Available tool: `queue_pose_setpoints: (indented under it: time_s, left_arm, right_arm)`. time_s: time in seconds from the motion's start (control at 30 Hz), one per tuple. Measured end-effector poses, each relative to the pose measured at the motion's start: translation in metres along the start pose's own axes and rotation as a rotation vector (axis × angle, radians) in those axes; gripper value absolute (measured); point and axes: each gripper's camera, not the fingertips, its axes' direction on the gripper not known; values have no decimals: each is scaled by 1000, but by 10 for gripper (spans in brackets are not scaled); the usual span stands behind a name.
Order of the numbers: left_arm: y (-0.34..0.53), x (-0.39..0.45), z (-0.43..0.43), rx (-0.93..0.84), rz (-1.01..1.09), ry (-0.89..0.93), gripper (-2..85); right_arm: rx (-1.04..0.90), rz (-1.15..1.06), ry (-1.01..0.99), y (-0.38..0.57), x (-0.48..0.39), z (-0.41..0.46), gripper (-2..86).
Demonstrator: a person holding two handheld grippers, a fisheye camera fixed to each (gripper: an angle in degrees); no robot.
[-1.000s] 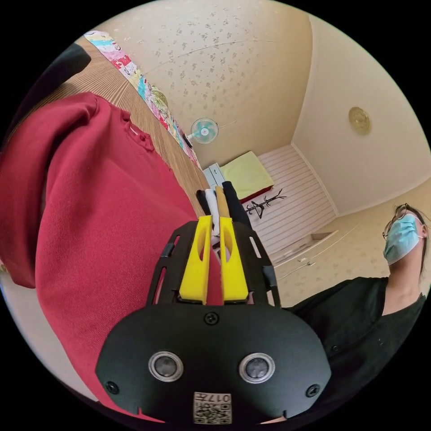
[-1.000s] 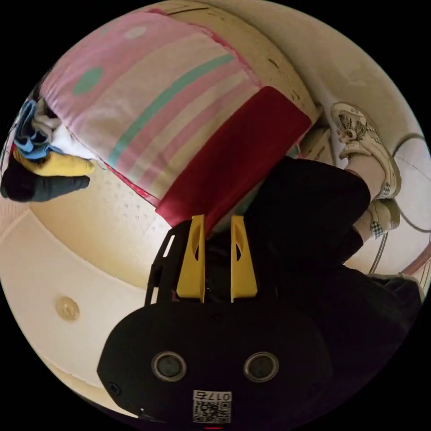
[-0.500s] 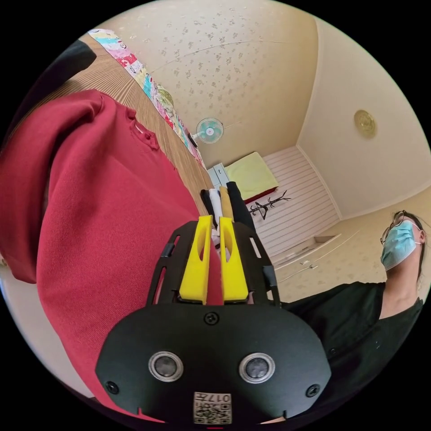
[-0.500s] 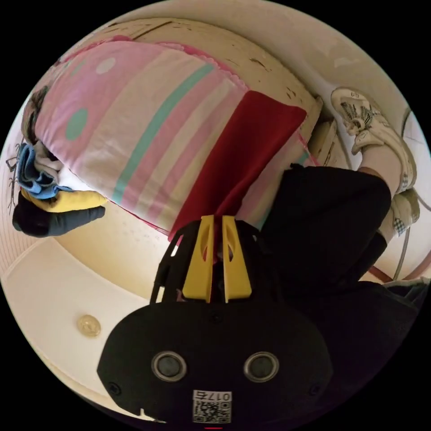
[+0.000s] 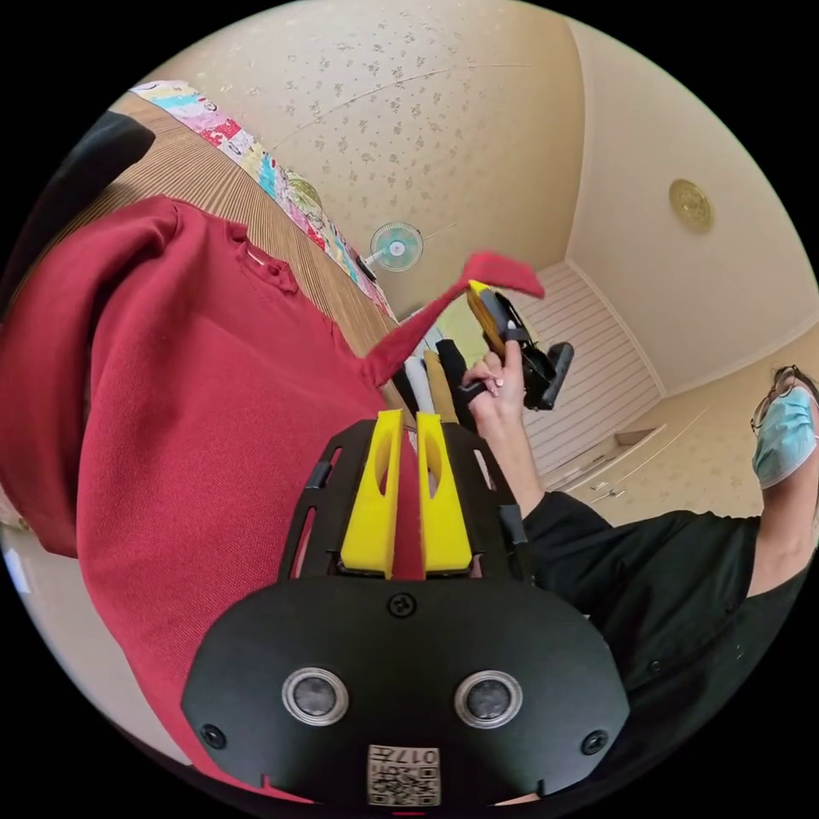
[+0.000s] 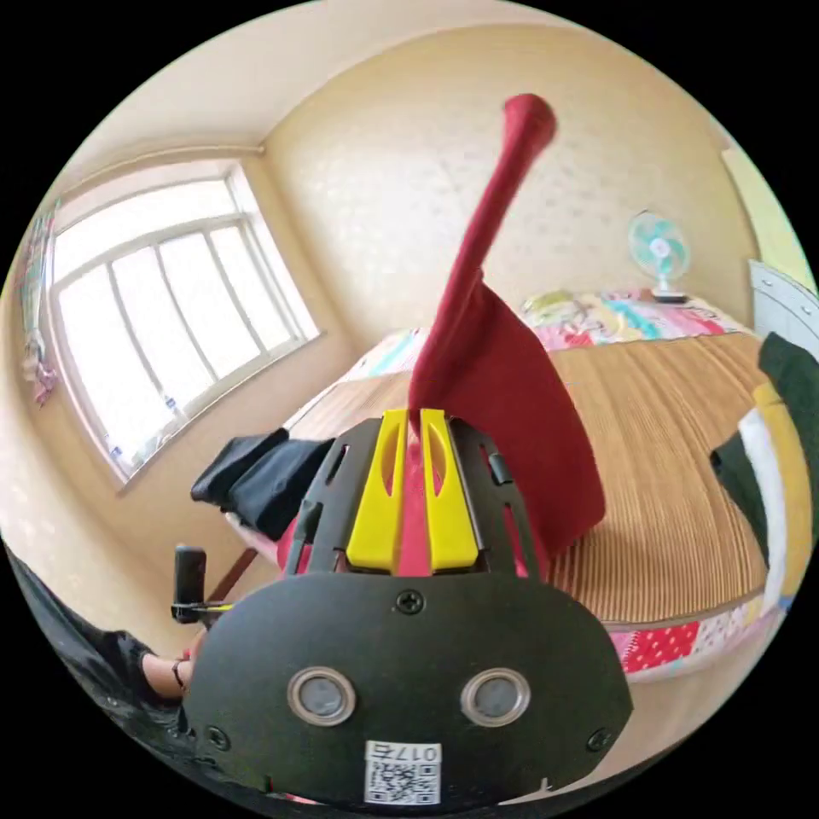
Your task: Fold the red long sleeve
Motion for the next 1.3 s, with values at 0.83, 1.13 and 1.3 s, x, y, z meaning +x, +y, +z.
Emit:
queue_pose_setpoints:
  time_s: [0.83, 1.13, 1.3]
  left_arm:
    - [-38, 33, -81, 33, -19, 47, 39]
    - [-92, 42, -132, 23, -9, 23, 40]
    - [-133, 57, -183, 62, -3, -15, 40]
  right_arm:
    - [-386, 153, 620, 177, 70, 254, 1]
    - [-130, 367, 140, 181, 4, 183, 4]
    - [-194, 245, 122, 232, -35, 244, 4]
